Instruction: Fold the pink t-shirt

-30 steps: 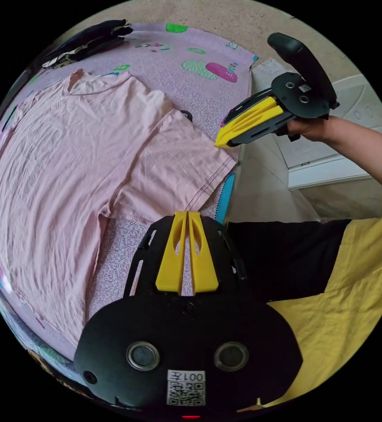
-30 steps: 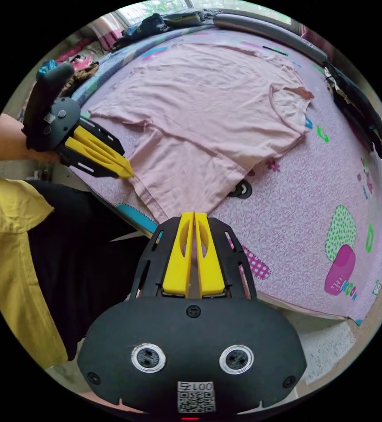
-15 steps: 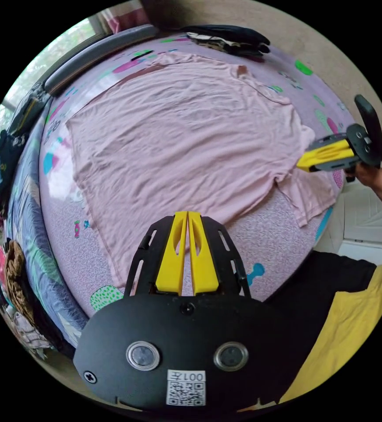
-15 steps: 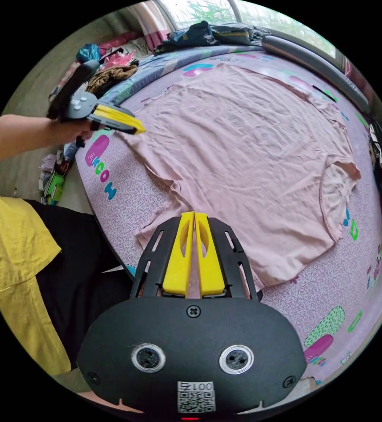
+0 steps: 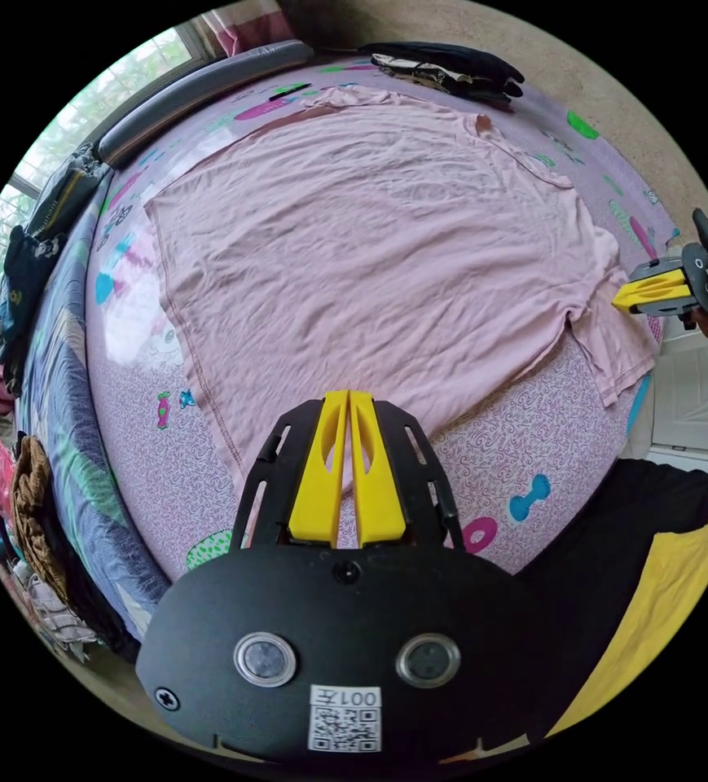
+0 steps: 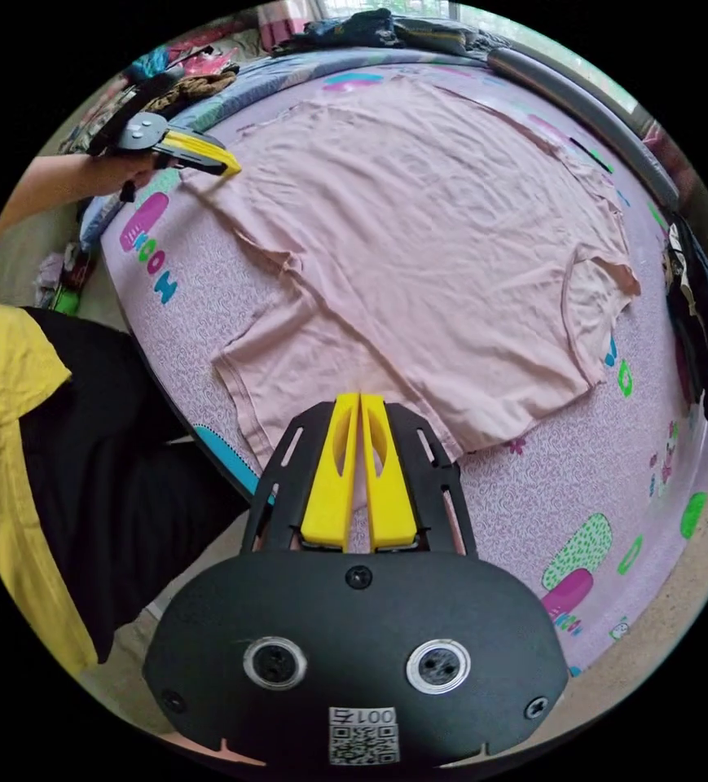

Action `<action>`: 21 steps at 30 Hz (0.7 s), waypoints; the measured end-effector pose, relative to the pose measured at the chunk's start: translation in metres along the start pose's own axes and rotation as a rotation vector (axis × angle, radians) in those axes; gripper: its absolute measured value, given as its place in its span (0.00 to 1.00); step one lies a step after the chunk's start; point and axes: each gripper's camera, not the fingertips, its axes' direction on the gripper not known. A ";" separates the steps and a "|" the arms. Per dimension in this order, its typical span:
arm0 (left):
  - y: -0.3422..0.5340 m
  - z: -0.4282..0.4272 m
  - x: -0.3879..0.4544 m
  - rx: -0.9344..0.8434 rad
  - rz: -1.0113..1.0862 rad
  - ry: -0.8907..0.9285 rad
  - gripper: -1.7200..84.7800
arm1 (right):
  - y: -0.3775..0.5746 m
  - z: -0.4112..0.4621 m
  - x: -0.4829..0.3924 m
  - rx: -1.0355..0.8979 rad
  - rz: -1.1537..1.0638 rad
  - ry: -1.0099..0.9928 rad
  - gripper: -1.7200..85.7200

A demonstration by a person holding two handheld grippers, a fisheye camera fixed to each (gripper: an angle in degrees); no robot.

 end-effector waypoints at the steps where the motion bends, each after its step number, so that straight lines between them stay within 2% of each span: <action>1: -0.002 -0.003 -0.002 -0.010 -0.001 0.005 0.00 | -0.004 -0.002 0.004 -0.003 0.017 -0.010 0.02; 16: 0.011 -0.040 -0.027 -0.100 -0.104 0.114 0.00 | -0.035 -0.054 0.049 -0.050 0.065 -0.088 0.02; 21: -0.008 -0.089 -0.076 0.040 -0.181 0.212 0.00 | -0.058 -0.132 0.109 0.155 0.221 -0.153 0.02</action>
